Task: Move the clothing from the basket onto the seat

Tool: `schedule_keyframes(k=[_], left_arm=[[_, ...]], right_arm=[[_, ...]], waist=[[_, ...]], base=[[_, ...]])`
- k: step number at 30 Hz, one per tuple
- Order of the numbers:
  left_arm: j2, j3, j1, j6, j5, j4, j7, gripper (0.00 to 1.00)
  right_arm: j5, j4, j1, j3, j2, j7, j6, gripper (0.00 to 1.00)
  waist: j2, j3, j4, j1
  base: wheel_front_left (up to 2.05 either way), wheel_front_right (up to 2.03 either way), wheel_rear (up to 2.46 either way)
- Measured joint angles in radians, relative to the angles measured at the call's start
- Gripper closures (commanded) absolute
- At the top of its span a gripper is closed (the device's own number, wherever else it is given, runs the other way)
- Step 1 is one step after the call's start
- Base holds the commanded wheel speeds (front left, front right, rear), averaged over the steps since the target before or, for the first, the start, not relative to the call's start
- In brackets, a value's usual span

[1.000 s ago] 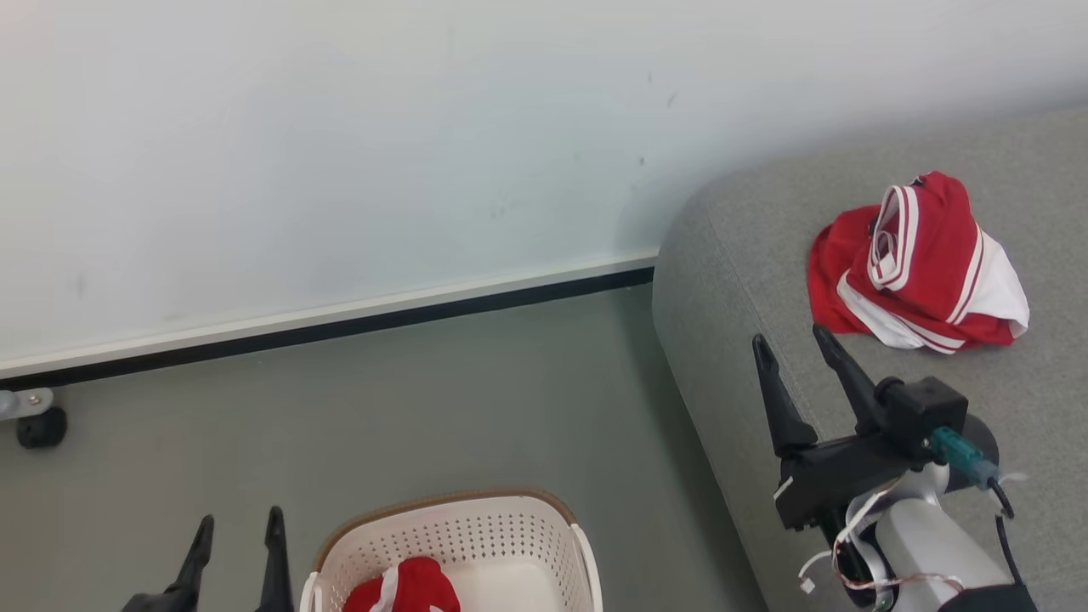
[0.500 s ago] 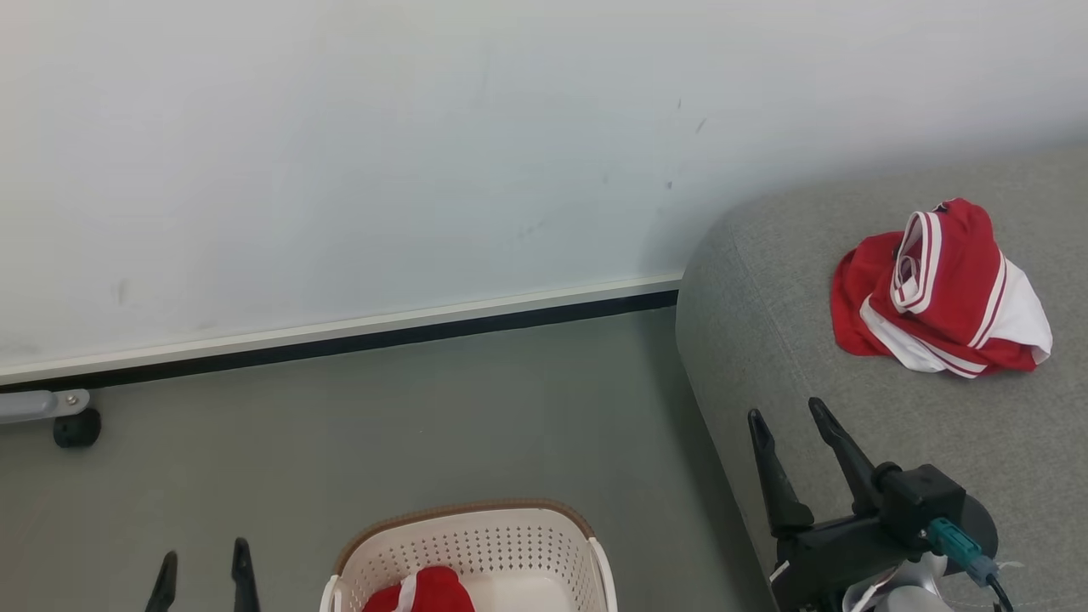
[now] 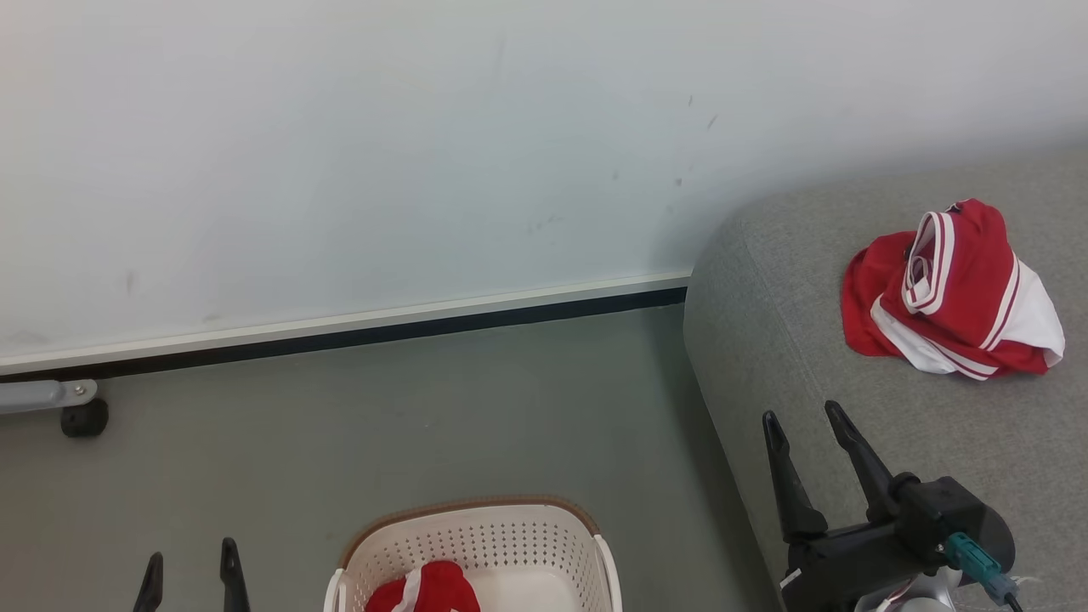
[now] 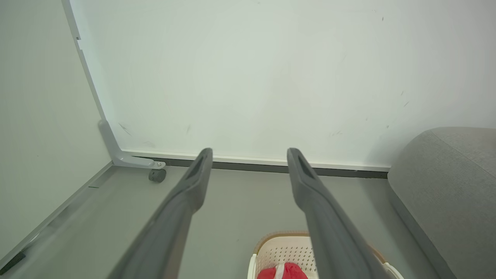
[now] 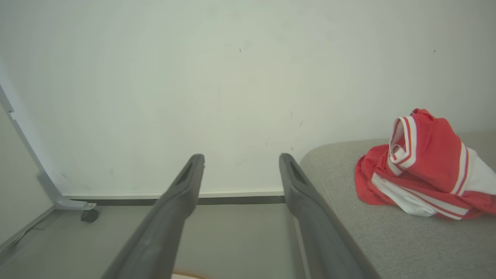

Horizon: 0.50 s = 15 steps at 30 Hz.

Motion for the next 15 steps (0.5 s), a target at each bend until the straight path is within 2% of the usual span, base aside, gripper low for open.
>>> schedule_keyframes(k=[15], left_arm=[[0.008, -0.015, 0.012, -0.001, 0.025, -0.023, 0.0, 0.0]], right_arm=[[-0.015, -0.076, 0.017, -0.029, -0.013, 0.0, -0.008, 0.0]], waist=[[0.0, 0.074, -0.007, 0.0]], base=[[0.0, 0.0, 0.0]])
